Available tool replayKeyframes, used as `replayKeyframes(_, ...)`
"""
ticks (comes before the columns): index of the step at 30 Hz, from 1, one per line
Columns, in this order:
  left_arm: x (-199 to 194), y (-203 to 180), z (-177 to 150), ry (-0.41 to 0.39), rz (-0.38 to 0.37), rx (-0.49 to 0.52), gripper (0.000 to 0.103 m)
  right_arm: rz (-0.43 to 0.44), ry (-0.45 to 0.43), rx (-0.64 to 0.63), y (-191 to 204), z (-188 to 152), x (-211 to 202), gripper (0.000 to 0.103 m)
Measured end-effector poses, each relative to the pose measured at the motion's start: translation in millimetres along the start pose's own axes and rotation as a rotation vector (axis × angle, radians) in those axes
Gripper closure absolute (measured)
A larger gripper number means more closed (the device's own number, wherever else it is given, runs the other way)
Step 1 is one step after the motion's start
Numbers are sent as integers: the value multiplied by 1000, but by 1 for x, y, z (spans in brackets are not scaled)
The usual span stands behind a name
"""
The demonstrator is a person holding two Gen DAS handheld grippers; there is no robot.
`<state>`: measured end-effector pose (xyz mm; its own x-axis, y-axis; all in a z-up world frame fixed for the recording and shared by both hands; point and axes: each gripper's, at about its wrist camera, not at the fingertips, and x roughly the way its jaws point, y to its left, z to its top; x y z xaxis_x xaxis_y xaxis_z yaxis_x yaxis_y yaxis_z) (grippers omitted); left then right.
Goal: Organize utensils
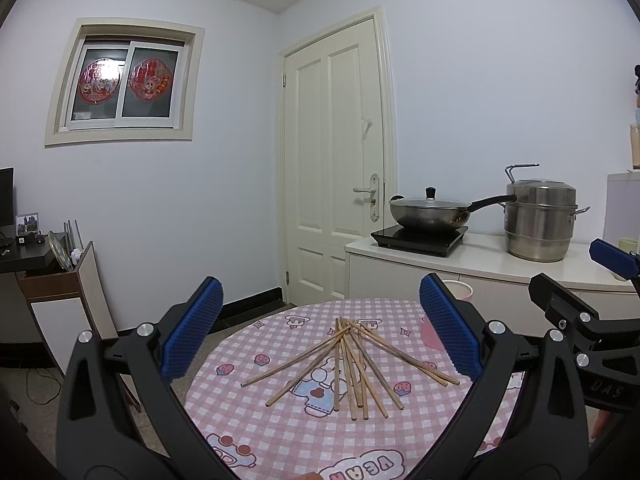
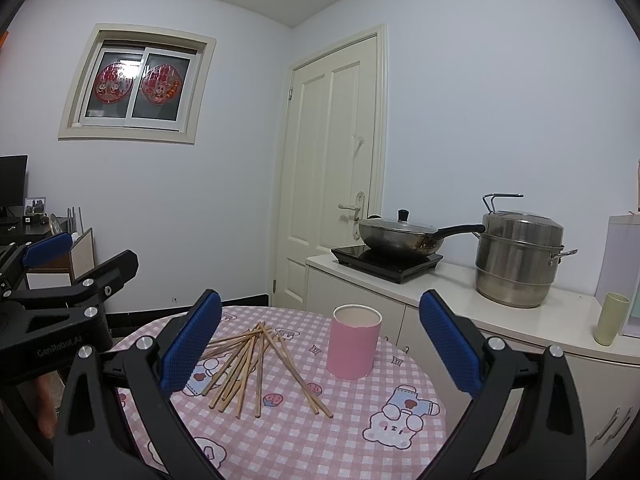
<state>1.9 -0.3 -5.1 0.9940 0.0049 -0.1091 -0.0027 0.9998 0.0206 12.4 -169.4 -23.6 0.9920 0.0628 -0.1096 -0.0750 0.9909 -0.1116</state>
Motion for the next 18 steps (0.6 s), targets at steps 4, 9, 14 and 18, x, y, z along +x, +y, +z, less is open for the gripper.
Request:
replayKeyframes(4, 0, 0, 0, 1, 0, 1, 6, 0, 1, -1, 0, 0, 0, 7)
replayKeyframes(9, 0, 1, -1, 3, 0, 1, 6, 0, 2, -1, -1, 0, 1, 7)
replayKeyframes(14, 0, 0, -1, 2, 0, 2, 6, 1, 4, 0, -1, 0, 1, 7)
replayKeyframes(18, 0, 0, -1, 3, -1, 1, 6, 2, 5, 0, -1, 0, 2, 7)
